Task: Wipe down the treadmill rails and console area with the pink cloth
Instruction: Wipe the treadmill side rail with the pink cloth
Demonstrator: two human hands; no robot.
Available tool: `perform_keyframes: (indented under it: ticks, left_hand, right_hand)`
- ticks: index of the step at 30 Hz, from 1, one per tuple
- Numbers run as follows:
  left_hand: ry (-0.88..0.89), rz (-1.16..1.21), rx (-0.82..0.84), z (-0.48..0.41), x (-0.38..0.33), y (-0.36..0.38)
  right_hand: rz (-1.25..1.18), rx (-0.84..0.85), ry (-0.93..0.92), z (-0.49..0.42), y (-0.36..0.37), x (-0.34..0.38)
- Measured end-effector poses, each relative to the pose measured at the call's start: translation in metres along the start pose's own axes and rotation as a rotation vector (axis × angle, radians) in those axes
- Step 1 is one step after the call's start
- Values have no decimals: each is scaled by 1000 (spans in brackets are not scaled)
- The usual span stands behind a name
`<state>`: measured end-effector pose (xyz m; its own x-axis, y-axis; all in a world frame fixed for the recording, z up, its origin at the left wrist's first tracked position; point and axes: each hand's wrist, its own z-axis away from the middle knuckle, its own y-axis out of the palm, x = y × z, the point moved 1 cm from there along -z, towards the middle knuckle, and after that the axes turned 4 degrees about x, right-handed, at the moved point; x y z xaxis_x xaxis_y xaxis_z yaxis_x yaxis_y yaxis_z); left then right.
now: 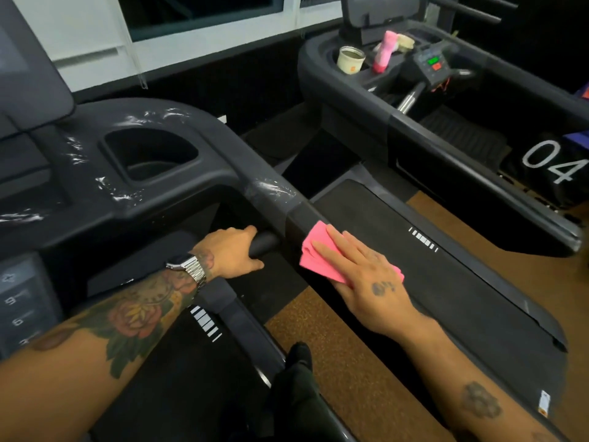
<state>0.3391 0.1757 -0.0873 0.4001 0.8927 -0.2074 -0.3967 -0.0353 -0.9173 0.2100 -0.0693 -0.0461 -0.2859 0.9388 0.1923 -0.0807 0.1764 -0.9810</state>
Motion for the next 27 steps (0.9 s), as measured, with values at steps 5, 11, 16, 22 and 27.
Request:
perform_keyframes:
  ticks: [5,11,16,22,27]
  left_hand:
    - [-30,134,139,12,17,-10]
    - [-82,195,157,31,35,-12]
    - [-129,125,78,39,42,-8]
    - [-132,88,-16,37,38,-3]
    - [-153,106,38,38,39,-5]
  right_hand:
    - [-107,-80,123,-3,3,5]
    - [-61,-151,357,-82,6,28]
    - [-39,-61,292,-151,9,44]
    - [200,44,-140,-204,7,52]
    - [466,164,-467,-200,-1,42]
